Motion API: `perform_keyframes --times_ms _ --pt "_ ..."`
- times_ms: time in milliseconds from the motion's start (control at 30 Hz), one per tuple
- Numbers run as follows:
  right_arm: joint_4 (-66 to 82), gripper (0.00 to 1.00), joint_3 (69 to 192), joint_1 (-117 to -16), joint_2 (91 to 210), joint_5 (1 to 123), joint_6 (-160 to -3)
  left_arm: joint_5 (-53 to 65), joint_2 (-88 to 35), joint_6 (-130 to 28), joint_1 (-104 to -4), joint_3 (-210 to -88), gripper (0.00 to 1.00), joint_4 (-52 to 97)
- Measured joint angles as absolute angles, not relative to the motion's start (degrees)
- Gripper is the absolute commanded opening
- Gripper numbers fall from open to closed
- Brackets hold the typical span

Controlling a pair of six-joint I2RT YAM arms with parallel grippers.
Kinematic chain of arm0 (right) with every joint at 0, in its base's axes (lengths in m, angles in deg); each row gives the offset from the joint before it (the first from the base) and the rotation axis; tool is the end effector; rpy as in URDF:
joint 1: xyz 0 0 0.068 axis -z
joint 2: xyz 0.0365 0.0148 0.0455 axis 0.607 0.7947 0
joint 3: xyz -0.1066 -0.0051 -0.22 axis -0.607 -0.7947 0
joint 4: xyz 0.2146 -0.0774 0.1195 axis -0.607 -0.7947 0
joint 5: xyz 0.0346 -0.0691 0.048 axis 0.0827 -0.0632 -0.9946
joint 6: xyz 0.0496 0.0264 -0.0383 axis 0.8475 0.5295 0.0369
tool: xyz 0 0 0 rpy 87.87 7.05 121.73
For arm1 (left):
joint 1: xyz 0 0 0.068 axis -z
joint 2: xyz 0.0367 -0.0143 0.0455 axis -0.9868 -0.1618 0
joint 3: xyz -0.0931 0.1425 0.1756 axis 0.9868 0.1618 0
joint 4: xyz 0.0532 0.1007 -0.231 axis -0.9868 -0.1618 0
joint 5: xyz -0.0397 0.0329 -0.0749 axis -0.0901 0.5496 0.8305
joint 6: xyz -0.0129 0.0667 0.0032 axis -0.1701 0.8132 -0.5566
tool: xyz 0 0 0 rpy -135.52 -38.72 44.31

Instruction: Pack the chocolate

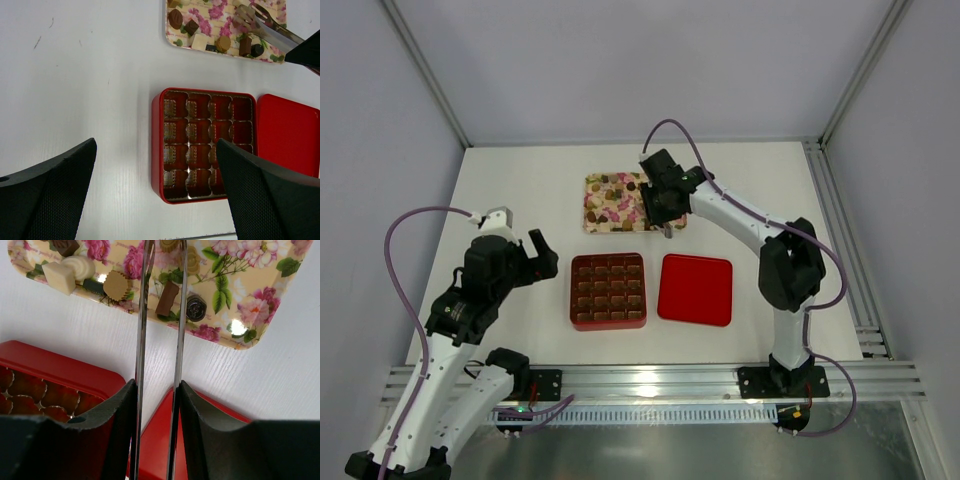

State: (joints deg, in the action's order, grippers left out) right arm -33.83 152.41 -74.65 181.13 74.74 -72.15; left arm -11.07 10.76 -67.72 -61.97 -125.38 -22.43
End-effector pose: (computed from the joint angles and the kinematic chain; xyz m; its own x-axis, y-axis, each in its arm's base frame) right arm 0.3412 0.2532 0.2249 -0.7953 -0.2525 -0.5511 -0.3510 0.9330 0.0790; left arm 0.1618 -0.0457 0.2920 -0.5388 -0.3064 -0.7847 -0.0687 0.9444 -0.3216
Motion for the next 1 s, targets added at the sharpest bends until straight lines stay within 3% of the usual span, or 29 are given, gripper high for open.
perform_keyframes --times_ms 533,1000 --pt "-34.7 0.4 154.07 -74.63 184.08 75.33 -72.28 -11.07 10.76 -67.74 -61.94 -125.38 1.0 -22.43" --pt "-35.47 0.31 154.29 -74.28 185.04 75.31 -72.39 -11.1 10.76 -67.74 -61.97 -125.38 1.0 -22.43"
